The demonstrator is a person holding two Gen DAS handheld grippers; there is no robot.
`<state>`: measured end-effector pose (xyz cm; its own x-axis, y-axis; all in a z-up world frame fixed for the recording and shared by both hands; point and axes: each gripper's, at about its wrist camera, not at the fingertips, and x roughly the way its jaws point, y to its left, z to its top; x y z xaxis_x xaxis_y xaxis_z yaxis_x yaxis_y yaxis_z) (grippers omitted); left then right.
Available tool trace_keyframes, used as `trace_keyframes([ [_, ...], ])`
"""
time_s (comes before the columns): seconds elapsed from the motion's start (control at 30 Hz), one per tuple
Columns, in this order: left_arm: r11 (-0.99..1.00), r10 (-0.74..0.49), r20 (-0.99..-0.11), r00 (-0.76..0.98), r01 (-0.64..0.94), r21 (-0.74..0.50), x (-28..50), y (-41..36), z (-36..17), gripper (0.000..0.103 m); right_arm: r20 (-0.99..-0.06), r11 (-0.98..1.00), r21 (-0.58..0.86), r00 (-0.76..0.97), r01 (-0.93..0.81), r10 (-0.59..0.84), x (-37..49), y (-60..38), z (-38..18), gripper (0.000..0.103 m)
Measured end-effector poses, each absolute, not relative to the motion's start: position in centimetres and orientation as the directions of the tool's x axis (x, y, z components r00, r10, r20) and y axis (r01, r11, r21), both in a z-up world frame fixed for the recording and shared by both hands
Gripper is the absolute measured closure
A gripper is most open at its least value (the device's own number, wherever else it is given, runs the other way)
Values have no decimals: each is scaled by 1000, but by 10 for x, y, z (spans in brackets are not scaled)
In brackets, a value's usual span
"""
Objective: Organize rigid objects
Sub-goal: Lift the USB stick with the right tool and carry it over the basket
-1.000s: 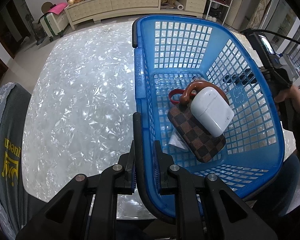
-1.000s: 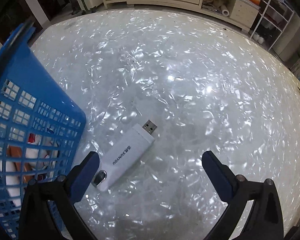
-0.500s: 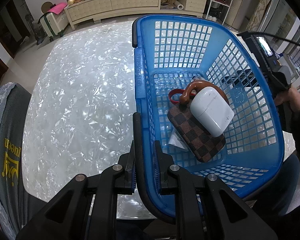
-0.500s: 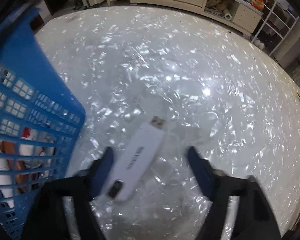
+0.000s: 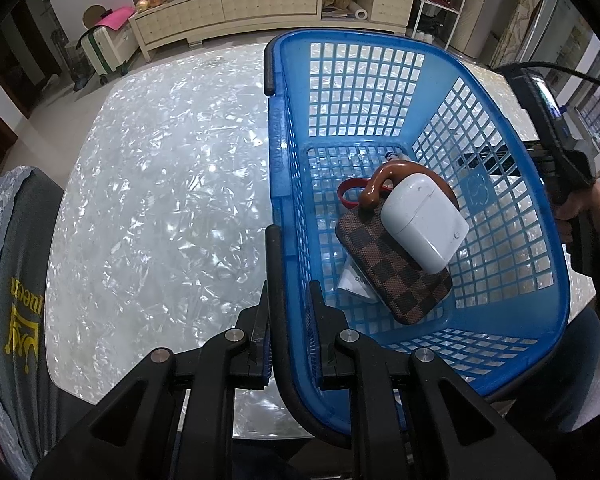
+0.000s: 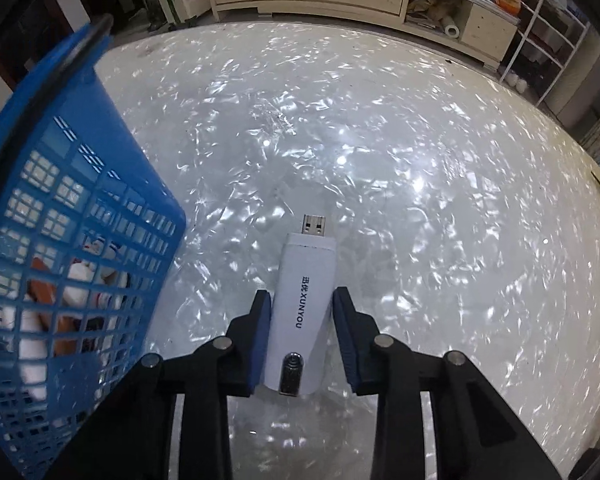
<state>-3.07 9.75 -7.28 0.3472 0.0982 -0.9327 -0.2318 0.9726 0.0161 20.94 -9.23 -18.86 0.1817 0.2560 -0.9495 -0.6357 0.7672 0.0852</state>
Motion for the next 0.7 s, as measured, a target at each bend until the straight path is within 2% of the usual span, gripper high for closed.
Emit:
trace_keyframes([
  [0.23, 973, 104, -933, 346, -228, 24, -30, 96, -73, 87, -936, 778, 87, 216, -622, 278, 207, -116, -160, 73],
  [0.7, 972, 99, -933, 346, -236, 16, -29, 97, -73, 87, -861, 703, 74, 310, -707, 403, 160, -114, -51, 73],
])
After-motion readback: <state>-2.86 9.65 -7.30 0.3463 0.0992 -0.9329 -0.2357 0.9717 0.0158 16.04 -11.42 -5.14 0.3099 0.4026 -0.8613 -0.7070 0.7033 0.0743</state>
